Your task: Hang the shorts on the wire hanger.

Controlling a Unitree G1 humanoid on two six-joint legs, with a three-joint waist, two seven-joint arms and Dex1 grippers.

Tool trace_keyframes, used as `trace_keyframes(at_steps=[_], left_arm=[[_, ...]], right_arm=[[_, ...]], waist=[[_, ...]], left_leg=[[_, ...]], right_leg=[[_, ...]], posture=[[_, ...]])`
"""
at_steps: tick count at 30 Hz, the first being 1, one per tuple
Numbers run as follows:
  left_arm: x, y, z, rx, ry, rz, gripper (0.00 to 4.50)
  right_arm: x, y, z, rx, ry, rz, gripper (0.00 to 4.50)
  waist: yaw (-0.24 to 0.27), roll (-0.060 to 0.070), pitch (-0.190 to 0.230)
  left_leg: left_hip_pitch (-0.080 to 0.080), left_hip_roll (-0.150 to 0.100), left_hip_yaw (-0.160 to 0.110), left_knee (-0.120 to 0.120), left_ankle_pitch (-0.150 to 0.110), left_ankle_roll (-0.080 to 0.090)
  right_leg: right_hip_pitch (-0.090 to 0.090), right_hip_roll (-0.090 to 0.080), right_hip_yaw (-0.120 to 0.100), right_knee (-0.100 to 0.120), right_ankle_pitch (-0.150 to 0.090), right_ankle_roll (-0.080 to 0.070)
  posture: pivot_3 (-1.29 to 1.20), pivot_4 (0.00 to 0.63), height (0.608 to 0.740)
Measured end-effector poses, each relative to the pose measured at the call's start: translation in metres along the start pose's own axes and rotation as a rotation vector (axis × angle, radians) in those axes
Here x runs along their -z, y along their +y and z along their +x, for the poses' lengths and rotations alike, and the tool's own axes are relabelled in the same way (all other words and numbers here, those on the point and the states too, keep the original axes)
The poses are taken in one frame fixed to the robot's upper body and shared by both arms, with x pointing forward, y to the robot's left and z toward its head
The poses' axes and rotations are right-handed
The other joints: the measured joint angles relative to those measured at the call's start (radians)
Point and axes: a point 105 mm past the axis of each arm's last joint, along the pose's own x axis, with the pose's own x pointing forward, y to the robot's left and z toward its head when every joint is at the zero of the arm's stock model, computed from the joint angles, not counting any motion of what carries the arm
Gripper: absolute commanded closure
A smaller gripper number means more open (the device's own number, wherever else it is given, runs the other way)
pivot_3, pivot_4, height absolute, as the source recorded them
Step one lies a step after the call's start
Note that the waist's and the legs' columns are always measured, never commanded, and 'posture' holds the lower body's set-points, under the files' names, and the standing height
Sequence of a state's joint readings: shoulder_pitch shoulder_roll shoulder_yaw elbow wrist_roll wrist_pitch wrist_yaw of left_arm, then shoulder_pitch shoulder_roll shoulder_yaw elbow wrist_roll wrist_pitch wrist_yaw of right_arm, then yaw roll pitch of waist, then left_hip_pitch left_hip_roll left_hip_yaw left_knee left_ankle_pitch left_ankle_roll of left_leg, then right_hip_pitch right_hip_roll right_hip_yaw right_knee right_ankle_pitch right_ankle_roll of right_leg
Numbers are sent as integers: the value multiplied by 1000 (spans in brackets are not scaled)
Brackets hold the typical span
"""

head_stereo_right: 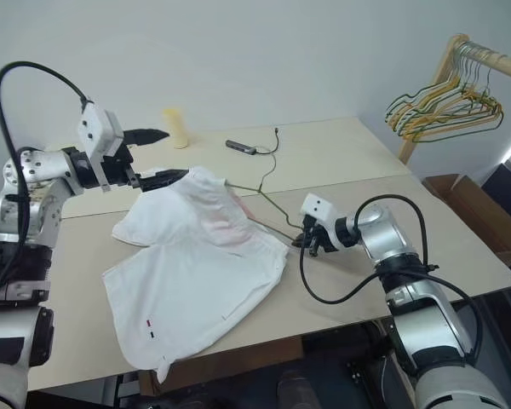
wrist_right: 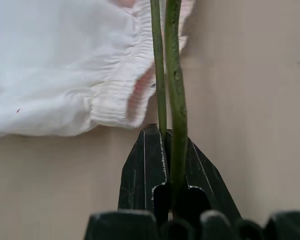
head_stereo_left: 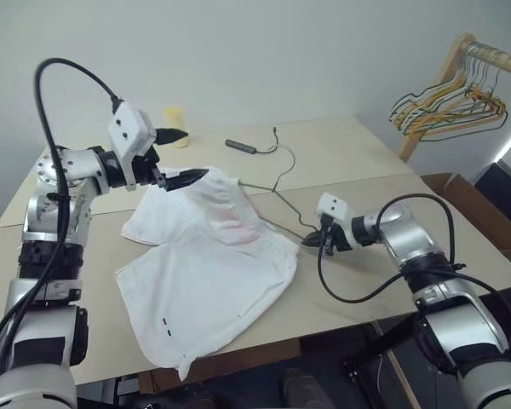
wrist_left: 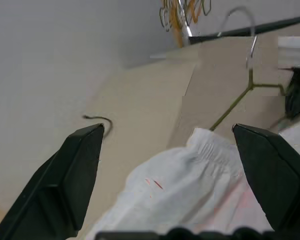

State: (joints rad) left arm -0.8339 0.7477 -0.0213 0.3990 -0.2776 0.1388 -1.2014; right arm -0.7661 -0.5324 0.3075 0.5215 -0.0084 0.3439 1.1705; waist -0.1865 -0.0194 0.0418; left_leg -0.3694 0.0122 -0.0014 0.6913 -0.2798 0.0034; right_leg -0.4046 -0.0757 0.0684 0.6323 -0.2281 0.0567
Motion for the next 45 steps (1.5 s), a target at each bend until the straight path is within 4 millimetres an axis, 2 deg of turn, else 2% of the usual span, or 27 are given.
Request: trace_keyframes(at_steps=[3,8,14,18,21,33,40,45], left_arm=[[3,-6,-4,171,58,35,29],[-3,-7,-9,323,115,78,29],[21,-14,-7,398,217,76,29],[29,-19,-2,419,230,46,29],[34,-21,1,430,245,24,593],[42,-26,3,457,284,12,4400],[47,-26,3,461,304,30,4457],[48,-25,3,450,331,73,4500]], right_arm=[[-16,6,4,3,-10,-78,4500],[-36,17,4,-9,-13,-175,4500],[-45,26,1,-34,-6,-200,4500],[-46,29,3,-40,6,-208,4500],[-47,30,2,-36,12,-225,4500],[-44,32,1,-25,21,-238,4500],[-45,29,1,10,-3,-268,4500],[-50,33,0,17,-64,-403,2992]], waist=[[-9,0,0],[-9,0,0],[-8,0,0],[-8,0,0],[-7,0,0],[-7,0,0],[-7,0,0],[-7,0,0]], left_leg=[[-2,0,0,1,0,0],[-3,0,0,2,-1,1],[-2,0,-1,3,-1,1],[-3,0,0,3,-1,2],[-3,0,-1,3,-1,2],[-3,0,0,3,-1,2],[-3,0,-1,3,-1,2],[-3,0,0,3,-1,2]], right_leg=[[-1,0,0,-1,0,0],[-1,0,0,-1,0,1],[-1,0,0,0,0,1],[-1,0,0,0,0,1],[-1,0,-1,0,0,1],[-1,0,0,0,0,1],[-1,0,0,0,0,1],[-1,0,0,0,0,2]], posture=[[-125,0,740],[-130,0,740],[-131,0,740],[-130,0,740],[-131,0,740],[-137,0,740],[-137,0,740],[-140,0,740]])
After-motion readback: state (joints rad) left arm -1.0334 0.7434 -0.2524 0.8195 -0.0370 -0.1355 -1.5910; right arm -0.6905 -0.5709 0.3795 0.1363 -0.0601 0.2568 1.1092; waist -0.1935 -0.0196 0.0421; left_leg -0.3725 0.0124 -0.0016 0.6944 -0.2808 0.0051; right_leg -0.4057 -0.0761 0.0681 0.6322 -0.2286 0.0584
